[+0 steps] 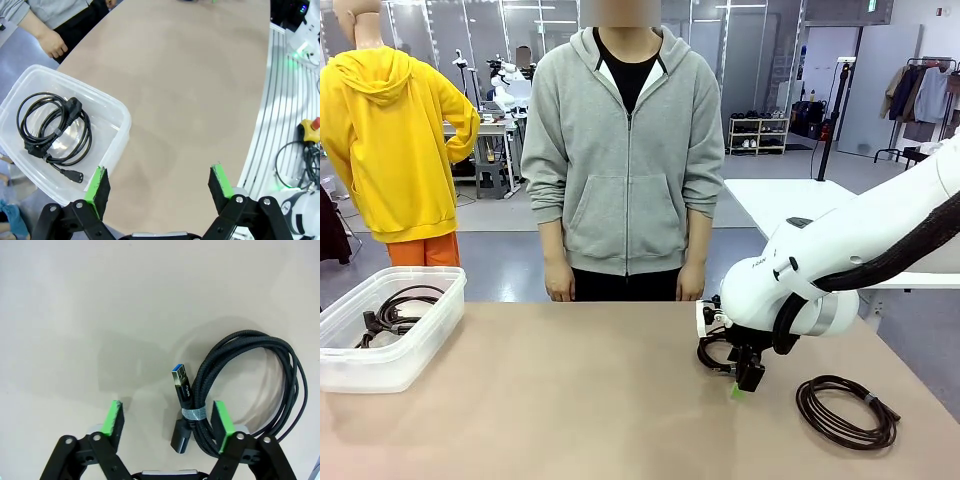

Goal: Organize and store the cables.
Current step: Place the USB Extension Cable into the Organizing box.

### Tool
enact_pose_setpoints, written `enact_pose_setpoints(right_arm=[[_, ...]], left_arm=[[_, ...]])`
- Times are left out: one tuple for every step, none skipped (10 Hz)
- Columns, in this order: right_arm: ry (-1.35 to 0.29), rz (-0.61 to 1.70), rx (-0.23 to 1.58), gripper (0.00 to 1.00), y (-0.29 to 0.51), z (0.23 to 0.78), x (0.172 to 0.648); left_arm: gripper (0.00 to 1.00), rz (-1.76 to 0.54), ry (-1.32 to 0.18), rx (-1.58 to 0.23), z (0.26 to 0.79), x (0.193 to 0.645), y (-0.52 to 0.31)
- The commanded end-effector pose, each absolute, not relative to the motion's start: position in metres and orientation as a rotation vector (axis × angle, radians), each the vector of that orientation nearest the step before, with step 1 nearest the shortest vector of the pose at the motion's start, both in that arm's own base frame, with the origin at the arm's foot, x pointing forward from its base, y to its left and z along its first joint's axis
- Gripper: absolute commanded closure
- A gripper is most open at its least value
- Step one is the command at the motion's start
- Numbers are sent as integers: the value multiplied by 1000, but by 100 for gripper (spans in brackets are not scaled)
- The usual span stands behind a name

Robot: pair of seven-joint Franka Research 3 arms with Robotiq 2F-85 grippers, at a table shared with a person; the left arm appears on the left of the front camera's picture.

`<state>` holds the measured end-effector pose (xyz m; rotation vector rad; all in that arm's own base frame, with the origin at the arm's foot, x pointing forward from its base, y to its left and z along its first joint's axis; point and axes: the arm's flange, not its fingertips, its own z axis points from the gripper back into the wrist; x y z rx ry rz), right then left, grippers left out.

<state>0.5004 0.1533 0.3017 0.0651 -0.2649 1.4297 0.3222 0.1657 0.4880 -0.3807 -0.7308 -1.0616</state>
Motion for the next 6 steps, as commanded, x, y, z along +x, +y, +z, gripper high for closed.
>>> enact_pose_setpoints(right_arm=[[-236, 1419, 48, 80, 157, 302, 505], [-234, 1420, 49, 100, 157, 303, 505], [-232, 1420, 49, 100, 157, 304, 506], [-230, 1419, 47, 100, 156, 307, 508], [-225, 1418, 50, 97, 156, 308, 509], [-219, 1423, 44, 100, 157, 310, 509]], left_arm=[[0, -1048, -728, -385, 492, 324, 164], [0, -1048, -728, -385, 492, 324, 164], [0, -1048, -728, -385, 492, 324, 164], [0, -1048, -728, -385, 492, 324, 164], [0, -1048, -728, -385, 492, 324, 164], [0, -1048, -728, -385, 492, 324, 164]])
